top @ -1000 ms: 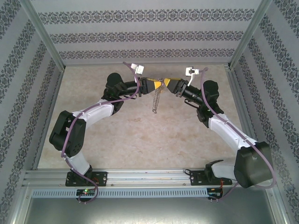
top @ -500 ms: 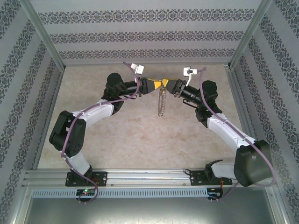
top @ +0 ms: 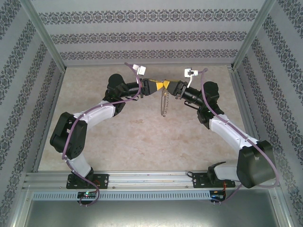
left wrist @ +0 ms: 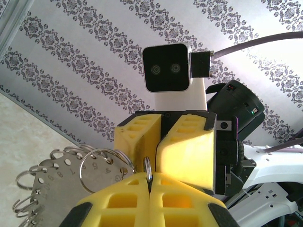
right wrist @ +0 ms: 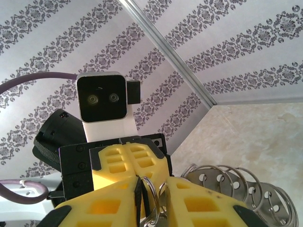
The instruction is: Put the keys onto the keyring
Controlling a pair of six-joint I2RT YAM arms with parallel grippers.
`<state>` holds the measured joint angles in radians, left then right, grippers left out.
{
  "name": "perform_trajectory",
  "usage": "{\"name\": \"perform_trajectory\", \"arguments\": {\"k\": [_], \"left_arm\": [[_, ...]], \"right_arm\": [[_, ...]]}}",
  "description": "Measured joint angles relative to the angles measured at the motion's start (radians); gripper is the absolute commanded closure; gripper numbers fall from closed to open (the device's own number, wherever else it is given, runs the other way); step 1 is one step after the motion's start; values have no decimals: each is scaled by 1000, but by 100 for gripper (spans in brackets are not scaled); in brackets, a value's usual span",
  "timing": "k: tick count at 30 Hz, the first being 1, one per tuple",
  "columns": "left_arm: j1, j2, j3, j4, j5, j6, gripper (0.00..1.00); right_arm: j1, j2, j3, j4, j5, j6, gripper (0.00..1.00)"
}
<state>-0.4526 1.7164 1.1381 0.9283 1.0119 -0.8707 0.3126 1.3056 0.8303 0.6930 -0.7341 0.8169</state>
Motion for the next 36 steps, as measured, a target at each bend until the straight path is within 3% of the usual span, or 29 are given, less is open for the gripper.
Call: {"name": "perform_trajectory", "arguments": {"k": [6, 10, 14, 18, 23, 30, 36], "left_arm": [[0, 0, 0, 1, -1, -4, 100], [1, 0, 0, 1, -4, -9, 100], [1, 0, 0, 0, -3, -5, 76], [3, 0, 0, 0, -3, 5, 64], [22, -11, 0, -16, -3, 24, 58], [53, -43, 5, -108, 7, 82, 56], [56, -43, 75, -320, 45, 203, 57]], "right_arm": [[0, 3, 5, 1, -10, -2, 100], [-1, 5, 8, 0, -12, -4, 100], [0, 6, 15, -12, -17, -13, 100], [-7, 6, 34, -62, -28, -50, 100], [-47, 15, 70, -141, -78, -101, 100], [-75, 60, 135, -238, -173, -173, 100], [-75, 94, 201, -321, -259, -222, 100]]}}
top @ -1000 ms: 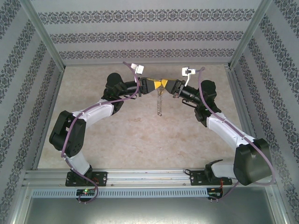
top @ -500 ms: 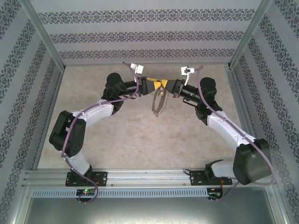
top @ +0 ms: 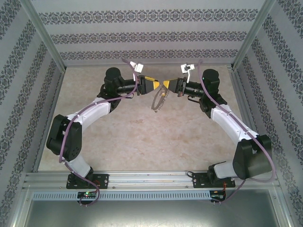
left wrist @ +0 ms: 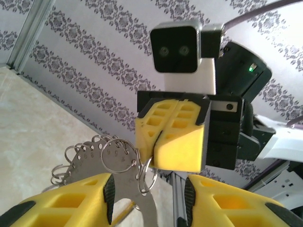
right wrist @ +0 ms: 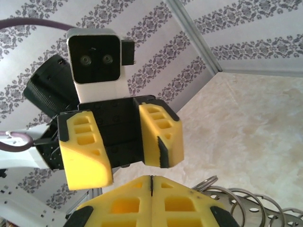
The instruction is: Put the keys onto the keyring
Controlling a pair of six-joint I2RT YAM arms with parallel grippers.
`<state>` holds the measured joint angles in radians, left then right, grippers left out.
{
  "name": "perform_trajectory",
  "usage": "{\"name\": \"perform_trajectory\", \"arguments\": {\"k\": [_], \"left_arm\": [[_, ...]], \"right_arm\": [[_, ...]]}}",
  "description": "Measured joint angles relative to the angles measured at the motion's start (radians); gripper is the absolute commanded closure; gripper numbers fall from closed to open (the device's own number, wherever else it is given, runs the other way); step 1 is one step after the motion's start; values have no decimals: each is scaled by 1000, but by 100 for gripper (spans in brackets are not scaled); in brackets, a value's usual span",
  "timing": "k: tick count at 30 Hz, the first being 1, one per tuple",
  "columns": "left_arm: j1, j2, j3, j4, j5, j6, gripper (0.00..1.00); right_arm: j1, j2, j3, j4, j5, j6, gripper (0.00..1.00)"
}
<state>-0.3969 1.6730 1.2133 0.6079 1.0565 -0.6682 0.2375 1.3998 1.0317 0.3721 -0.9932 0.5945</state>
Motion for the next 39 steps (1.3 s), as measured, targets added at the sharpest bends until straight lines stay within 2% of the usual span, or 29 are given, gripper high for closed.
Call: {"name": "perform_trajectory", "arguments": {"k": [6, 12, 30, 39], "left_arm": [[0, 0, 77, -226, 50, 153, 60], [0, 0, 87, -340, 88, 231, 62], [0, 8, 87, -347, 114, 223, 62], [12, 5, 87, -346, 102, 227, 57]], "right_arm": [[0, 26, 21, -50, -60, -37, 100], [0, 43, 22, -74, -94, -53, 100], [1, 46, 22, -86, -113, -71, 100], [0, 48, 22, -100, -113, -79, 100]]}}
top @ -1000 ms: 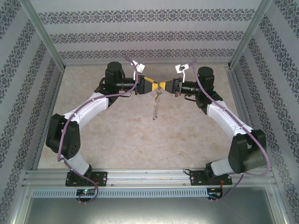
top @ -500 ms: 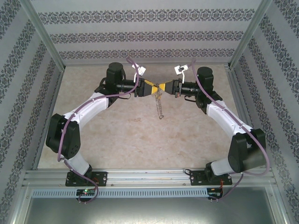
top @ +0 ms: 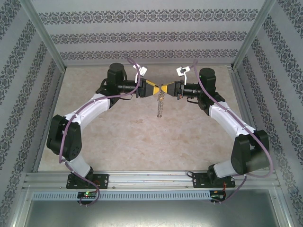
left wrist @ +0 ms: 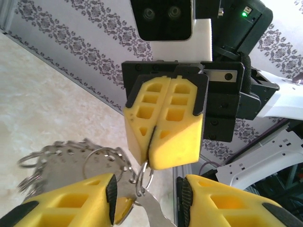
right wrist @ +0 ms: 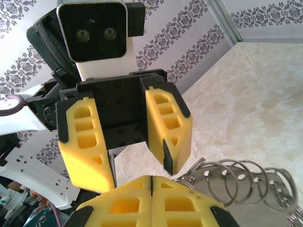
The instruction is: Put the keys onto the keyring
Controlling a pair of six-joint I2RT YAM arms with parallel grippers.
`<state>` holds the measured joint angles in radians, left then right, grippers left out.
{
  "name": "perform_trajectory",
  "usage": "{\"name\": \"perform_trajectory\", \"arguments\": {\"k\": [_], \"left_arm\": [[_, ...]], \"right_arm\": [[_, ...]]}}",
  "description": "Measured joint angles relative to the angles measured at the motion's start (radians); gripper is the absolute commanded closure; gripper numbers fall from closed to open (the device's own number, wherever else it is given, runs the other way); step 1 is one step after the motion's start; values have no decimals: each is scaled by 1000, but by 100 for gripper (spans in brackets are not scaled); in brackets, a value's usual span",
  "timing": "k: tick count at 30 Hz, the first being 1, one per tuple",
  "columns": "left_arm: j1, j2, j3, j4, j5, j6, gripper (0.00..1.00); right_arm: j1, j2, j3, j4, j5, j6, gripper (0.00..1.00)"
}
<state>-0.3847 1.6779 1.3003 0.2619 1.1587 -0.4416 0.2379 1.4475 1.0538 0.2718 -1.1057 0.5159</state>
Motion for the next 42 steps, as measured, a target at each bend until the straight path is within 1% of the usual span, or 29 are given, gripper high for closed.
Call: {"name": "perform_trajectory", "arguments": {"k": [5, 11, 20, 33, 42], "left_arm": [[8, -3, 0, 18, -10, -3, 56], [7, -3, 0, 68, -7, -37, 60], [3, -2, -5, 122, 0, -69, 63], [-15, 16, -14, 128, 16, -80, 68], [-16, 24, -14, 128, 17, -83, 74]], "right_arm": [[0, 0, 0, -1, 0, 0, 100], [0, 1, 0, -4, 0, 0, 100], [0, 3, 13, -7, 0, 0, 100], [0, 8, 13, -8, -1, 0, 100], [0, 17, 18, -8, -3, 0, 100]]}}
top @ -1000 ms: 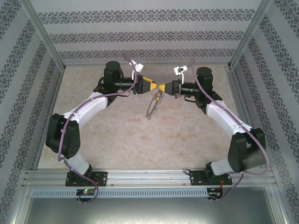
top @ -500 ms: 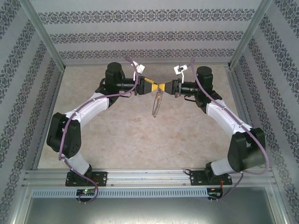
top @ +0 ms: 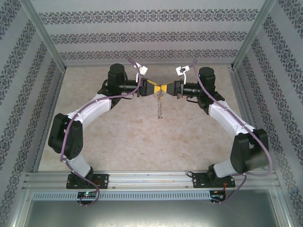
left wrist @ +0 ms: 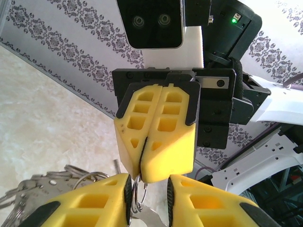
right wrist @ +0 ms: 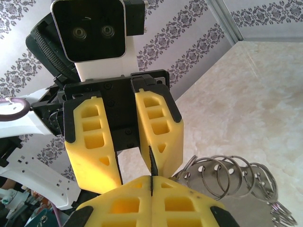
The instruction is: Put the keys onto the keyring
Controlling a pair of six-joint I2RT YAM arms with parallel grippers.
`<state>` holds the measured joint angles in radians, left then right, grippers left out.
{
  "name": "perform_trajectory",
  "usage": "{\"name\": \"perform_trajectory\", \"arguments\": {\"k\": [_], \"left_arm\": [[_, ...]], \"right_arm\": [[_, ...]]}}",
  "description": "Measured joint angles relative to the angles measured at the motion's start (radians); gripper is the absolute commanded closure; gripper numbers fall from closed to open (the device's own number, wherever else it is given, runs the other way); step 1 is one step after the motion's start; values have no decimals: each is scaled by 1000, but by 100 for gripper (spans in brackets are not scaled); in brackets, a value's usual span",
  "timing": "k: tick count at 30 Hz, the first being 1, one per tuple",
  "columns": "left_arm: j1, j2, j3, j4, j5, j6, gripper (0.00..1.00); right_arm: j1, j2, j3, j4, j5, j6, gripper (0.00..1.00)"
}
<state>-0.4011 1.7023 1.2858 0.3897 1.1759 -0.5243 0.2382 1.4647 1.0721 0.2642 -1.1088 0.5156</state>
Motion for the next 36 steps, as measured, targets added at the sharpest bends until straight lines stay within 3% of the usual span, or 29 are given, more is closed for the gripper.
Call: {"name": "perform_trajectory", "arguments": {"k": [7, 15, 19, 22, 24, 36], "left_arm": [[-3, 1, -1, 0, -1, 0, 77], [-5, 3, -1, 0, -2, 1, 96], [-4, 4, -6, 8, -3, -4, 100], [-5, 4, -15, 31, -7, -12, 100], [-5, 3, -26, 61, -6, -22, 100], [-12, 3, -111, 283, -66, -187, 100]], "right_arm": [[0, 6, 11, 0, -8, 0, 100], [0, 6, 13, 1, -15, 0, 100], [0, 6, 13, 0, -19, 0, 100], [-1, 4, 13, -2, -12, 6, 74], [-8, -9, 3, -8, 21, 11, 62], [-31, -301, -293, 77, 349, -3, 53]]}}
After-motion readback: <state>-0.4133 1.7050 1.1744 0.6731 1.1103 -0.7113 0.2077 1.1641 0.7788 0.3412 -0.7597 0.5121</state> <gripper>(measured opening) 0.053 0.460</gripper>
